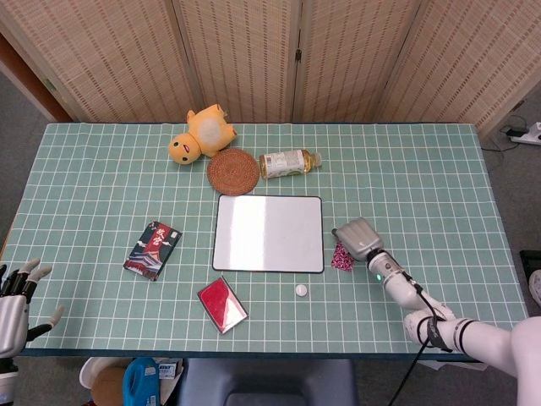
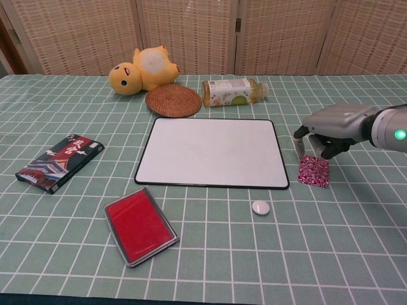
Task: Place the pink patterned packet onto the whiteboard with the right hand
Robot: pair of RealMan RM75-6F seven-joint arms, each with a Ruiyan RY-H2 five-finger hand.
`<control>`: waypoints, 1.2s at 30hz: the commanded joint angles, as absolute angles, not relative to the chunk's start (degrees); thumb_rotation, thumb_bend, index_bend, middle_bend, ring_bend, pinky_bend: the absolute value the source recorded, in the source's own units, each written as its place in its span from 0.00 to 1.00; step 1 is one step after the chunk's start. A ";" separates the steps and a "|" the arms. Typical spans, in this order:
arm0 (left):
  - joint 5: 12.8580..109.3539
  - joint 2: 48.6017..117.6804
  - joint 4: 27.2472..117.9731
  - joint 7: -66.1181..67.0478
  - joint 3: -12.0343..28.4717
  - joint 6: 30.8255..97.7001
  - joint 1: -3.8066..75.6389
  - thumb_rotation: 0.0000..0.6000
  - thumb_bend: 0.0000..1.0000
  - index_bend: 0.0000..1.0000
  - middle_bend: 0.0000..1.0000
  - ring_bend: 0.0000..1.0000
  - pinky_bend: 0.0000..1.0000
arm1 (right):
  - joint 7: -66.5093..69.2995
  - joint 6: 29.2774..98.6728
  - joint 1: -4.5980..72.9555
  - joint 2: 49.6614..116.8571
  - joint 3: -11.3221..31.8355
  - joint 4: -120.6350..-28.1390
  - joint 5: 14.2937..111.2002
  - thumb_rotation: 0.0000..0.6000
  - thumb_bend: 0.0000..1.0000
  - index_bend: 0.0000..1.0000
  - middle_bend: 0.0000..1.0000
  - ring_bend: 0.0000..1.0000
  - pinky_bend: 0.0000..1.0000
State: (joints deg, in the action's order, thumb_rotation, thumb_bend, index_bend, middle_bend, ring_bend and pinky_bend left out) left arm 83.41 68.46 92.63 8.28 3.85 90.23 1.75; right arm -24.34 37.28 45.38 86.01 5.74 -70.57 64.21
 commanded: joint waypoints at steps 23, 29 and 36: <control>83.18 68.45 92.47 8.31 3.94 89.84 1.63 1.00 0.22 0.23 0.16 0.17 0.02 | -24.24 37.30 46.64 86.57 3.19 -68.82 62.55 1.00 1.00 0.38 0.96 1.00 1.00; 83.32 68.48 92.62 8.56 3.89 89.79 1.65 1.00 0.22 0.23 0.16 0.17 0.02 | -24.47 38.30 45.59 84.79 1.98 -70.38 62.42 1.00 1.00 0.38 0.96 1.00 1.00; 83.53 68.43 92.90 8.75 3.98 89.78 1.78 1.00 0.22 0.23 0.16 0.17 0.02 | -24.58 43.08 43.51 82.20 1.29 -73.53 64.29 1.00 0.45 0.30 0.95 1.00 1.00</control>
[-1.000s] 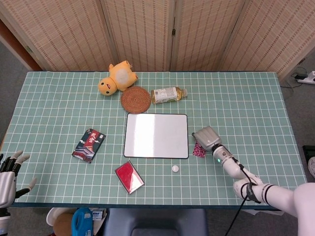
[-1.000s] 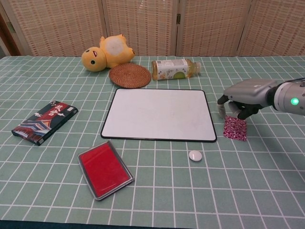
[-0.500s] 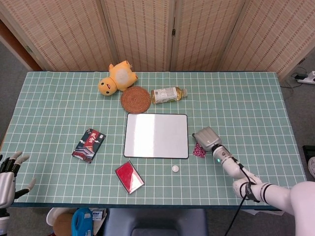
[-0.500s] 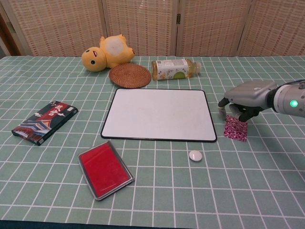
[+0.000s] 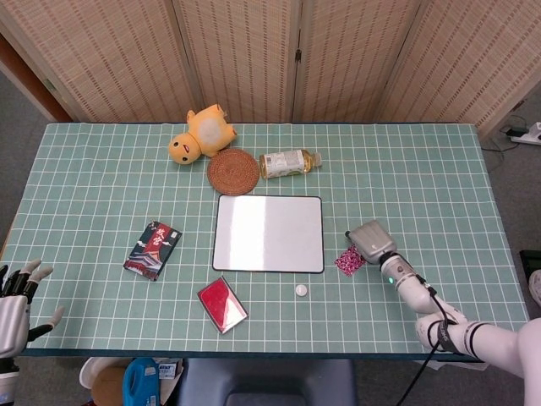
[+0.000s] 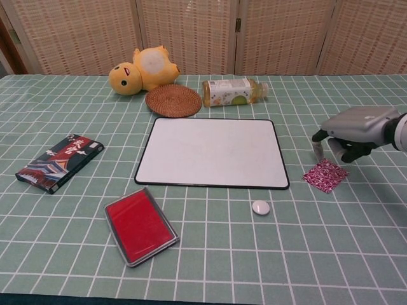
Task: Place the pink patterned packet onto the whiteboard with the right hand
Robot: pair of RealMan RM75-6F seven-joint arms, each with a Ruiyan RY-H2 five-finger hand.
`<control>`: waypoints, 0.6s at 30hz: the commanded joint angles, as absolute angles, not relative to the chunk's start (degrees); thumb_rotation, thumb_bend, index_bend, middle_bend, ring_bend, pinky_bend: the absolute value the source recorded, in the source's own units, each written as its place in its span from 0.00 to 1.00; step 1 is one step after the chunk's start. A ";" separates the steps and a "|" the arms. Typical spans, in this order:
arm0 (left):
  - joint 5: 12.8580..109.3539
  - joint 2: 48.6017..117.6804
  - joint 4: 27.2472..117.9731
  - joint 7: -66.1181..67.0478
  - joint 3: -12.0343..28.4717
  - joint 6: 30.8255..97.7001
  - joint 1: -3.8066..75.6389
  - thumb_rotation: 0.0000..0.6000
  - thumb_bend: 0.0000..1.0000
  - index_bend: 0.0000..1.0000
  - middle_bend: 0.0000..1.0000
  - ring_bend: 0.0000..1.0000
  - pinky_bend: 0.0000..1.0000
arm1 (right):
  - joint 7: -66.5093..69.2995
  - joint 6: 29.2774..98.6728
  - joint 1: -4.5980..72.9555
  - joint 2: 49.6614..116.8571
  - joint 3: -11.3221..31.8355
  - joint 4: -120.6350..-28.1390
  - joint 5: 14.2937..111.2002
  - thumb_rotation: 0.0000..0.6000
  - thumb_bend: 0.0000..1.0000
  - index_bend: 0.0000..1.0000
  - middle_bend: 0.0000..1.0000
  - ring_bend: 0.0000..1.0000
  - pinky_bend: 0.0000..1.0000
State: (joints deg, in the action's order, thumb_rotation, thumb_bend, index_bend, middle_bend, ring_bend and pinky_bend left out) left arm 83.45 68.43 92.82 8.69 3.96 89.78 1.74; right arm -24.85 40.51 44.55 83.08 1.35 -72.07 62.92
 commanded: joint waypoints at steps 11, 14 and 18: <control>83.77 68.48 93.22 9.06 3.95 90.09 1.67 1.00 0.22 0.23 0.16 0.17 0.02 | -20.31 50.03 40.27 80.72 -1.09 -75.34 74.84 1.00 0.04 0.26 0.96 1.00 1.00; 83.81 68.49 93.26 9.05 3.89 90.17 1.60 1.00 0.22 0.23 0.16 0.17 0.02 | -20.42 50.00 40.07 81.31 -1.33 -74.41 75.61 1.00 0.04 0.26 0.96 1.00 1.00; 83.79 68.45 93.20 9.00 3.85 90.33 1.44 1.00 0.22 0.23 0.16 0.17 0.02 | -20.56 49.36 40.12 82.26 -1.12 -73.13 75.73 1.00 0.04 0.26 0.96 1.00 1.00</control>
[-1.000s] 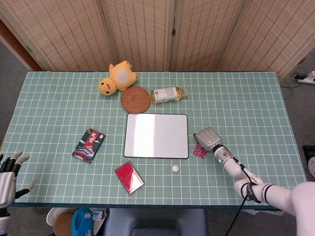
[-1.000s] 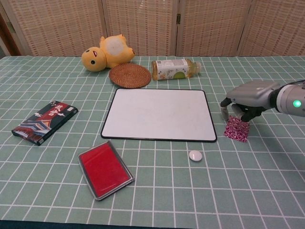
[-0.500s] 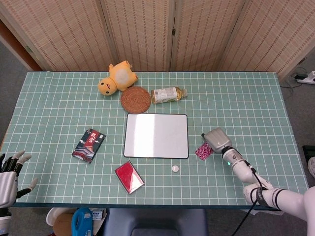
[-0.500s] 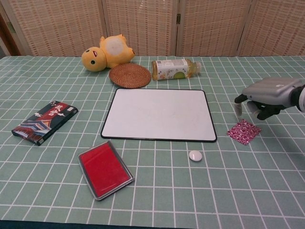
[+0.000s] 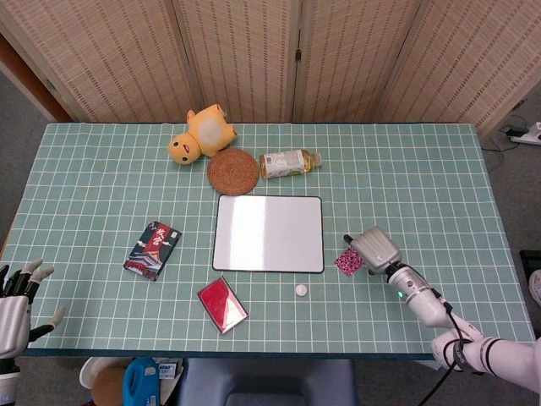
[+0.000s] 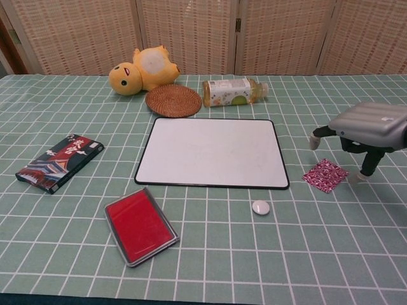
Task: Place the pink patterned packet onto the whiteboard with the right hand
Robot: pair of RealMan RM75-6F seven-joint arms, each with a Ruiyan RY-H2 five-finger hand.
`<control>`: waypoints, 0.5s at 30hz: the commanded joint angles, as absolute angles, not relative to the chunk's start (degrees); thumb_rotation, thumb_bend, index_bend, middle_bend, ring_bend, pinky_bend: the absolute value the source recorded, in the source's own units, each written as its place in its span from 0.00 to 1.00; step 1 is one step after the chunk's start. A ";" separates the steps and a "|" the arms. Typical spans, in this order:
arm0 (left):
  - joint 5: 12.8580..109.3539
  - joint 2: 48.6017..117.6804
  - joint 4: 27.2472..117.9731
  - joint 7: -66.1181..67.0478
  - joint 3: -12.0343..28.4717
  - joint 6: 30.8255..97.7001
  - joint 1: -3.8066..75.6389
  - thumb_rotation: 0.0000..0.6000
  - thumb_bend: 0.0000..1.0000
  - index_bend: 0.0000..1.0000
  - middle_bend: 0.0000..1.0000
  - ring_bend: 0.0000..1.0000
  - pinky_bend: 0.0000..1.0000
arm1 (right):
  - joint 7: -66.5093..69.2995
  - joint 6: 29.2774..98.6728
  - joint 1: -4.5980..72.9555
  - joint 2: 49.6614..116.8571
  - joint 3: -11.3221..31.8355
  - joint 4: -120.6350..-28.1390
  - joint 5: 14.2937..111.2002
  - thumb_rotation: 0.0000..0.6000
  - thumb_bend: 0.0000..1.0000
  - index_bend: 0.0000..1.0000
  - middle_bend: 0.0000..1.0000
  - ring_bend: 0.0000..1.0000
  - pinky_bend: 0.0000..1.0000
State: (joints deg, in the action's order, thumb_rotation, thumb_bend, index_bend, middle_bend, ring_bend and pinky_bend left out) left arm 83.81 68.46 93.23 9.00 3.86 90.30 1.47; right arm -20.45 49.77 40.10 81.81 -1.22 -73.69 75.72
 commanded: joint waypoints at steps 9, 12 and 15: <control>83.51 68.49 92.97 9.09 3.80 90.46 1.14 1.00 0.22 0.23 0.16 0.17 0.02 | -22.02 46.44 40.91 84.14 -0.38 -71.33 74.31 1.00 0.07 0.27 0.96 1.00 1.00; 83.41 68.56 92.83 8.95 3.84 90.53 1.06 1.00 0.22 0.23 0.16 0.17 0.02 | -22.42 45.88 41.01 84.19 -0.35 -71.36 74.09 1.00 0.08 0.27 0.96 1.00 1.00; 83.42 68.68 92.68 8.94 3.84 90.36 1.13 1.00 0.22 0.23 0.16 0.17 0.02 | -22.99 45.22 41.20 84.20 -0.22 -71.37 73.70 1.00 0.09 0.28 0.96 1.00 1.00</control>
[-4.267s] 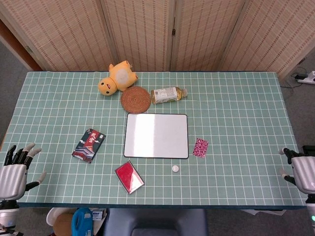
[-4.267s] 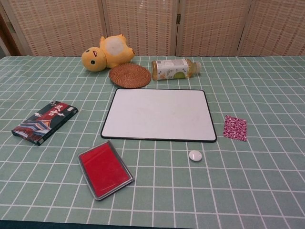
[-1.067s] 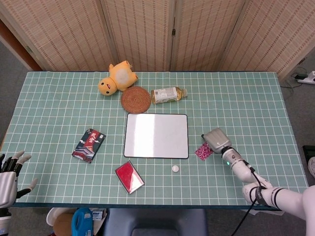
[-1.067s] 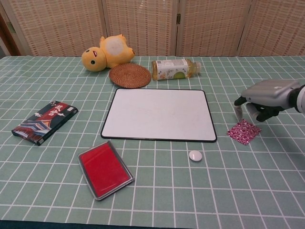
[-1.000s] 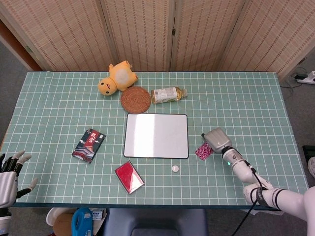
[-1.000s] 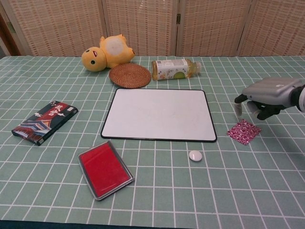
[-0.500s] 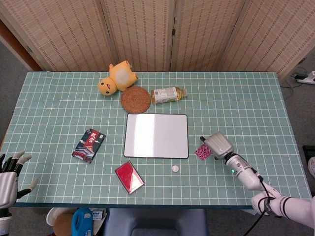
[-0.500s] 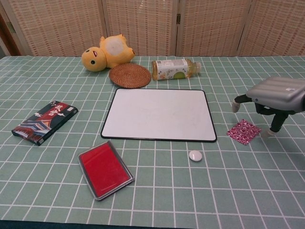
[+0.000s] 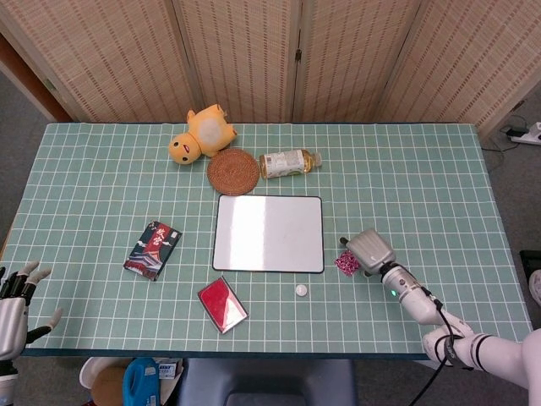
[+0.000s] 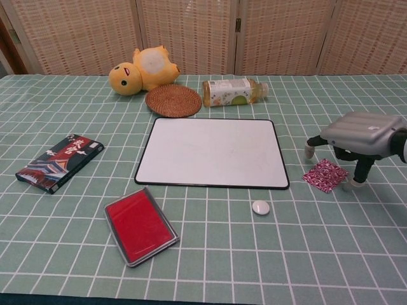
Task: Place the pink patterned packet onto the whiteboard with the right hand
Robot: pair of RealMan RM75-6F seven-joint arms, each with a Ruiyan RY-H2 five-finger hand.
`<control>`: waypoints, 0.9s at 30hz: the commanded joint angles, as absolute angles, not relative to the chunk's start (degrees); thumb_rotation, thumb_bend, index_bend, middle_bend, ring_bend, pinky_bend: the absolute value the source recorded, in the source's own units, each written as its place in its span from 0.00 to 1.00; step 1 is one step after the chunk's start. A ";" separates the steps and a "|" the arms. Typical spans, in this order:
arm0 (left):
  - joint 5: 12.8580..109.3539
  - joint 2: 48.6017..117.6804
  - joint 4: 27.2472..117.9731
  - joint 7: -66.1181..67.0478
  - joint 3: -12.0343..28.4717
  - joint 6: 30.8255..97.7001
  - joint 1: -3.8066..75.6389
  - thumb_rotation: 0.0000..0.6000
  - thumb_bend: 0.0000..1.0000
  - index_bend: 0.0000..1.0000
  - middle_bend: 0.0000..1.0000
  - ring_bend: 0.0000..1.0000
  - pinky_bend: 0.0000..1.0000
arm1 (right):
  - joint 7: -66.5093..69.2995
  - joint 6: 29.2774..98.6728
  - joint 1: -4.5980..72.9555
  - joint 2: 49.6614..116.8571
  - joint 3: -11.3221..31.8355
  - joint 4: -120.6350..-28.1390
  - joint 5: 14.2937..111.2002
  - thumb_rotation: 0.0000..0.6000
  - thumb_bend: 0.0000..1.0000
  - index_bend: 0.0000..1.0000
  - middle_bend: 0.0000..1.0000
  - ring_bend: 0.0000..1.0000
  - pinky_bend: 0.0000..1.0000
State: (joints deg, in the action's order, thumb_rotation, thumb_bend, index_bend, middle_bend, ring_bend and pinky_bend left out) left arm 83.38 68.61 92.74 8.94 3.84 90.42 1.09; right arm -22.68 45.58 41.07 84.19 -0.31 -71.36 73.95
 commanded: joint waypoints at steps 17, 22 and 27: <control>83.35 68.58 92.57 8.86 3.99 90.56 0.98 1.00 0.22 0.22 0.16 0.17 0.02 | -23.70 41.59 42.46 83.19 0.63 -72.73 70.96 1.00 0.16 0.32 0.96 1.00 1.00; 83.32 68.50 92.60 8.87 4.02 90.60 0.93 1.00 0.22 0.22 0.16 0.17 0.02 | -24.16 40.68 42.88 83.14 0.74 -72.84 69.93 1.00 0.16 0.32 0.96 1.00 1.00; 83.27 68.50 92.58 8.92 4.05 90.51 0.95 1.00 0.22 0.22 0.16 0.17 0.02 | -24.43 40.70 42.99 83.23 0.67 -72.90 69.67 1.00 0.16 0.35 0.96 1.00 1.00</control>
State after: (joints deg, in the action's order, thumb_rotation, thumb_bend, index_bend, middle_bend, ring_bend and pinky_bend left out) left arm 83.27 68.50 92.58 8.92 4.04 90.51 0.95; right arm -24.44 40.70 42.99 83.22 0.66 -72.90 69.67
